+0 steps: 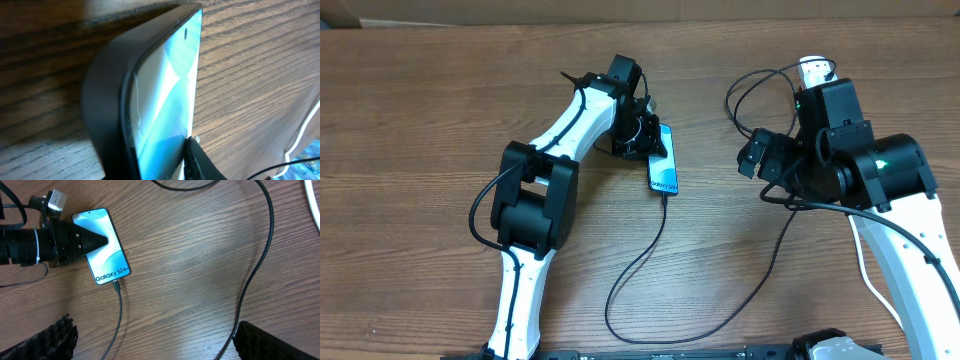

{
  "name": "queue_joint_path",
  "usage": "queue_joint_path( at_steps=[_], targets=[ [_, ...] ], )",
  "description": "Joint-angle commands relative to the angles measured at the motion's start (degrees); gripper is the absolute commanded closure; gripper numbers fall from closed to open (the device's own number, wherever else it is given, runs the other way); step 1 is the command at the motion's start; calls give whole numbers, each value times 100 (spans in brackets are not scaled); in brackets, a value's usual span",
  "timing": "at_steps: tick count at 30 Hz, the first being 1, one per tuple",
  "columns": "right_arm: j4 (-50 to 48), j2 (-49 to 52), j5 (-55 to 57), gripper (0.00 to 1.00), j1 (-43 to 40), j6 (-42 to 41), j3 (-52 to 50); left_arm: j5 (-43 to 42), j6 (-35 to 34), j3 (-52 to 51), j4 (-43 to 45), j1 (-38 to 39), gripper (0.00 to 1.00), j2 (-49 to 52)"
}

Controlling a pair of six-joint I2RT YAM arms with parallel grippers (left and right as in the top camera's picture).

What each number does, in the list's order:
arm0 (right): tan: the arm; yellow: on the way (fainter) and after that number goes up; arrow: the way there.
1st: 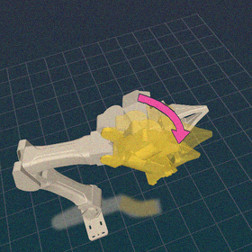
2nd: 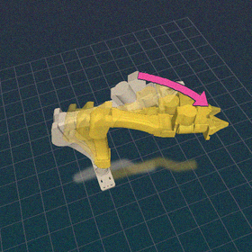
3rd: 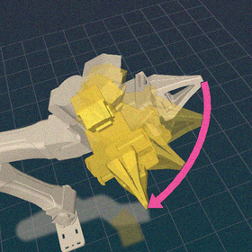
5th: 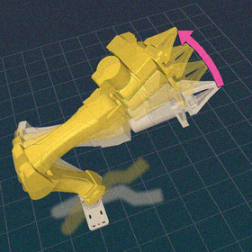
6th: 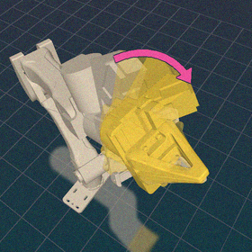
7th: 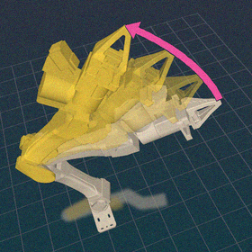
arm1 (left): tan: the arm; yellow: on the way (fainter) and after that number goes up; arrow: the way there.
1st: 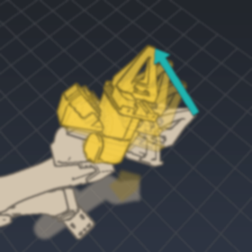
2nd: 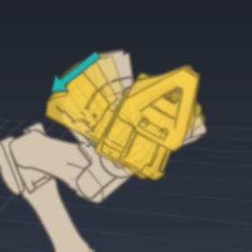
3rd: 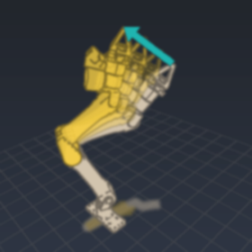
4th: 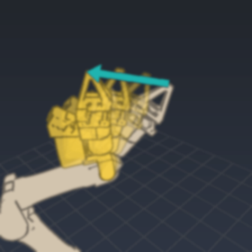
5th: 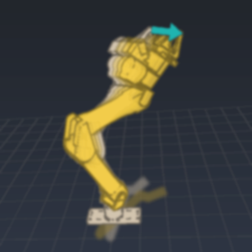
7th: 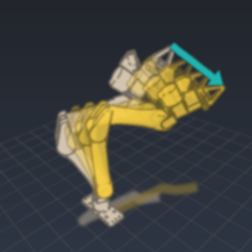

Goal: Plug charger to phone and switch on socket
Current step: 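Lay the phone flat and open the left gripper to release it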

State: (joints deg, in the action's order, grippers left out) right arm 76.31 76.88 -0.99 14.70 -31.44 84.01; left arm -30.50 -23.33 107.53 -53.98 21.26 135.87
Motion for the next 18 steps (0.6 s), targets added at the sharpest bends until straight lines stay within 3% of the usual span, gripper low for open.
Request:
queue_joint_path(
  at_steps=[1, 6, 8, 12, 18],
  targets=[
    [-11, -24, 94, 0, -26, 44, 111, 721, 177, 37, -44, -35, 80, -11],
    [-11, -24, 94, 0, -26, 44, 111, 861, 197, 37, -122, -33, 77, -13],
    [-9, -24, 94, 0, -26, 44, 114, 1067, 197, 37, -184, -33, 67, -13],
    [-11, -24, 94, 0, -26, 42, 111, 1530, 195, 37, -365, -33, 62, -13],
    [-11, -24, 94, 0, -26, 44, 111, 1934, 197, 37, -472, -33, 59, -13]
  ],
)
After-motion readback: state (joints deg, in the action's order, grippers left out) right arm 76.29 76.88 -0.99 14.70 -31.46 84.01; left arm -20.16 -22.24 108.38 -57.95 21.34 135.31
